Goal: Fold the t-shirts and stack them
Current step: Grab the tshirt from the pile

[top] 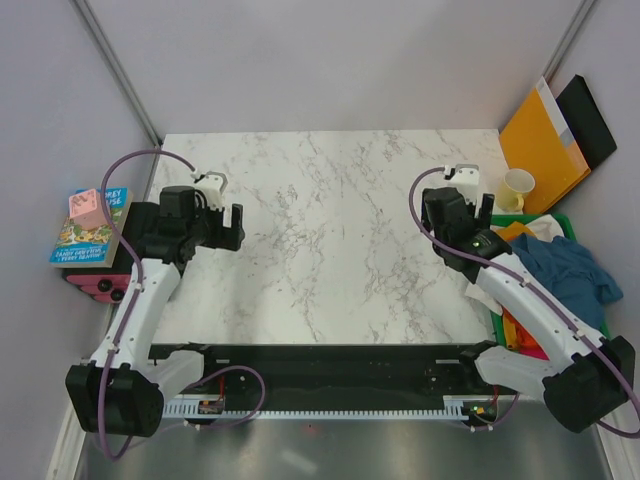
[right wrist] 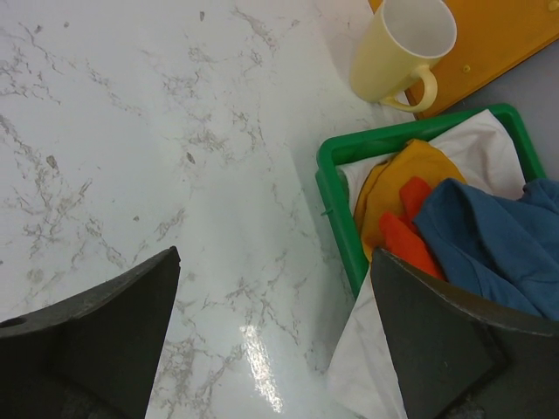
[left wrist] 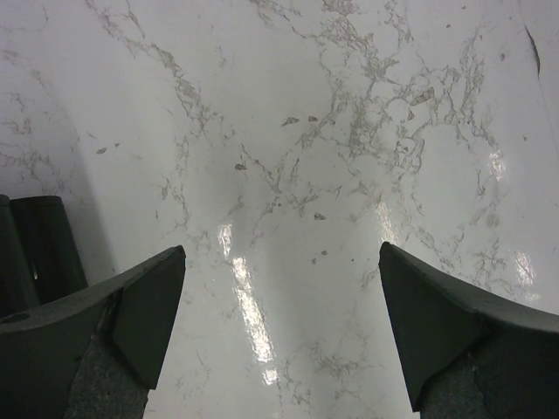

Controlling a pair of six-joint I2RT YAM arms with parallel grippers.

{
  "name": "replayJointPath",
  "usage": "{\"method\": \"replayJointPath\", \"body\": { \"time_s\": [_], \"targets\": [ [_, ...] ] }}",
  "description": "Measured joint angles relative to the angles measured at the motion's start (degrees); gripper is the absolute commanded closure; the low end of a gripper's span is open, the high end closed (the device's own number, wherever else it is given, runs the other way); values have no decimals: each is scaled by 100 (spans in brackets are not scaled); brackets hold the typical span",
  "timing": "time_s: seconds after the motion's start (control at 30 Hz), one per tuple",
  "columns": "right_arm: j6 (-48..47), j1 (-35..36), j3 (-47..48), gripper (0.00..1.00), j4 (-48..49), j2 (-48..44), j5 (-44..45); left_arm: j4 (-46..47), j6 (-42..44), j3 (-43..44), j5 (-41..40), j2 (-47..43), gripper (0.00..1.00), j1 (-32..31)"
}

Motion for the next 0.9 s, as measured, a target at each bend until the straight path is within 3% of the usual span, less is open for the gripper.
{"method": "replayJointPath", "body": {
  "time_s": [0.17, 0.33, 0.47, 0.63, 0.77, 0.9],
  "targets": [
    [-79, -72, 380, 2, -11, 173, 101, 37, -4, -20, -22, -101, 0, 4],
    [-55, -782, 1067, 2, -105, 251, 302, 26, -28, 302, -7, 44, 0, 4],
    [326, -1405, 1316, 16, -243, 144, 247, 122, -114, 693, 90, 197, 0, 4],
    [848, -1996, 848, 16, -595, -280, -59, 223, -186, 767, 284, 221, 0, 4],
    [1252, -2004, 184, 7, -1003, -752, -492, 308, -208, 597, 431, 219, 0, 4],
    [1650, -1989, -350, 8, -1486, -1241, -485, 308, -227, 365, 494, 219, 0, 4]
  ]
}}
